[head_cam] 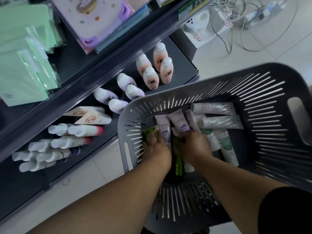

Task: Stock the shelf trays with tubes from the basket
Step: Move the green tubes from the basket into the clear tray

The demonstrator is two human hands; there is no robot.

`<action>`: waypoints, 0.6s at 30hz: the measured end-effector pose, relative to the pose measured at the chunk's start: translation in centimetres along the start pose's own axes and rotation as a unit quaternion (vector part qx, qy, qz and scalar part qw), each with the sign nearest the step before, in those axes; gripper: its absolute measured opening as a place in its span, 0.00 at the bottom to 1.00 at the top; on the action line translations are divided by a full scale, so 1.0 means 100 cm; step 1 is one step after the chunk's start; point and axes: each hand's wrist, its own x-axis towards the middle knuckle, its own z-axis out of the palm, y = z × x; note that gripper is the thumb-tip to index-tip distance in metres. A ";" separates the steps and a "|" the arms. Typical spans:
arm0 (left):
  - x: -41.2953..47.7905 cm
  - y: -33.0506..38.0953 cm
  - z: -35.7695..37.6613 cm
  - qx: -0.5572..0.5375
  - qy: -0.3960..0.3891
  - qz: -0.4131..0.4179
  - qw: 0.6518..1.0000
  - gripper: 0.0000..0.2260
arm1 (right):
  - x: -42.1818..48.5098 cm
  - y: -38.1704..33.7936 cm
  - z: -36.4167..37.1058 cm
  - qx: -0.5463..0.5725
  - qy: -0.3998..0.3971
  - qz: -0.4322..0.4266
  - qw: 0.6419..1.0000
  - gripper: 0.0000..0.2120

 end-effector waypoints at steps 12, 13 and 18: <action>-0.015 0.012 0.006 -0.031 0.065 0.091 0.993 0.35 | -0.014 0.023 -0.037 0.153 0.010 0.031 0.988 0.05; -0.021 0.014 0.003 -0.044 0.063 0.105 0.991 0.38 | -0.015 0.023 -0.041 0.163 0.013 0.039 0.986 0.05; -0.064 0.025 -0.020 -0.092 0.099 0.189 0.973 0.44 | -0.035 0.020 -0.080 0.196 0.046 0.053 0.978 0.03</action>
